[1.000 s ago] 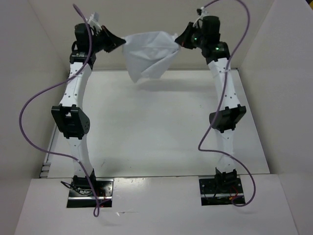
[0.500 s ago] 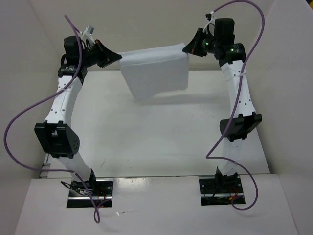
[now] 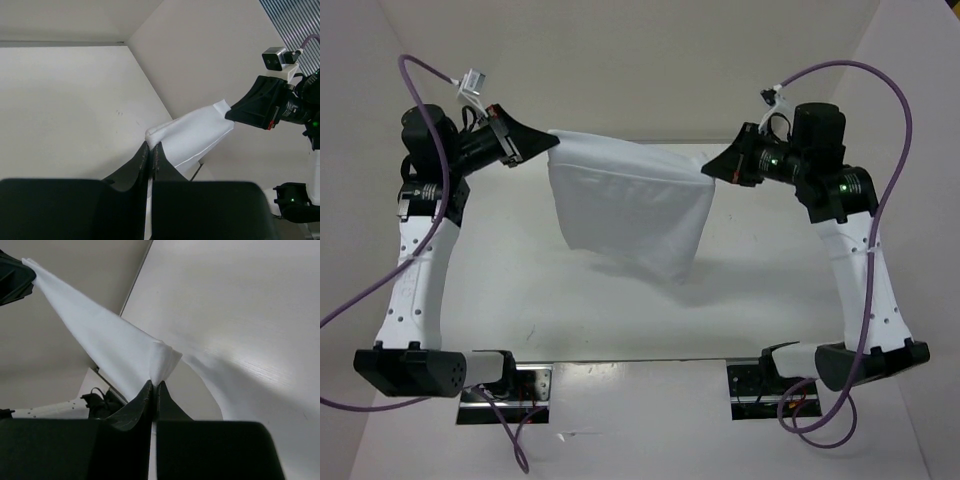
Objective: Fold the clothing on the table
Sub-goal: Flatten the skirt out
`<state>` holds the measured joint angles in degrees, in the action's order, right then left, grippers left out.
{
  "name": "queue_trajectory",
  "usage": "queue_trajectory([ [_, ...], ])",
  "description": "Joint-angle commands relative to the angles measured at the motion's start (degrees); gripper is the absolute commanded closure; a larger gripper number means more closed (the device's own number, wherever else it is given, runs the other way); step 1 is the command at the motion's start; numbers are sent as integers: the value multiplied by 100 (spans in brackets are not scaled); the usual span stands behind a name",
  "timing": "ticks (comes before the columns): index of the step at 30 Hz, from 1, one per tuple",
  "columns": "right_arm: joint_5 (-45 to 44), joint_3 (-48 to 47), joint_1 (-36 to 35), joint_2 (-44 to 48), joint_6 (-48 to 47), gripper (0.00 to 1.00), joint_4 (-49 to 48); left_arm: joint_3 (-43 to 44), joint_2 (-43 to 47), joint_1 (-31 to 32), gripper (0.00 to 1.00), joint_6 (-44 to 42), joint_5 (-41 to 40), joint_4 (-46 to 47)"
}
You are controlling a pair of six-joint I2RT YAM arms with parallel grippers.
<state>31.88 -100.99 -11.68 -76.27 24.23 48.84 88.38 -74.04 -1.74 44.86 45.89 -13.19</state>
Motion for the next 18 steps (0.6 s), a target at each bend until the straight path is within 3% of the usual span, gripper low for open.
queue_trajectory([
  [1,230,475,210,-544,-93,100,-506,-295,-548,-90,100,-74,-1,185],
  [5,284,142,517,-1459,-436,100,-709,-103,-1541,-90,100,-127,-141,300],
  [8,302,-665,588,-2353,-489,100,-657,608,-2385,-28,100,-267,-273,151],
  [14,-41,-2695,588,-3112,-489,100,-516,3375,-3765,-28,100,-443,-326,-840],
  [18,-94,-3410,588,-3114,-603,100,-208,4144,-3916,-28,100,-549,-326,-1168],
])
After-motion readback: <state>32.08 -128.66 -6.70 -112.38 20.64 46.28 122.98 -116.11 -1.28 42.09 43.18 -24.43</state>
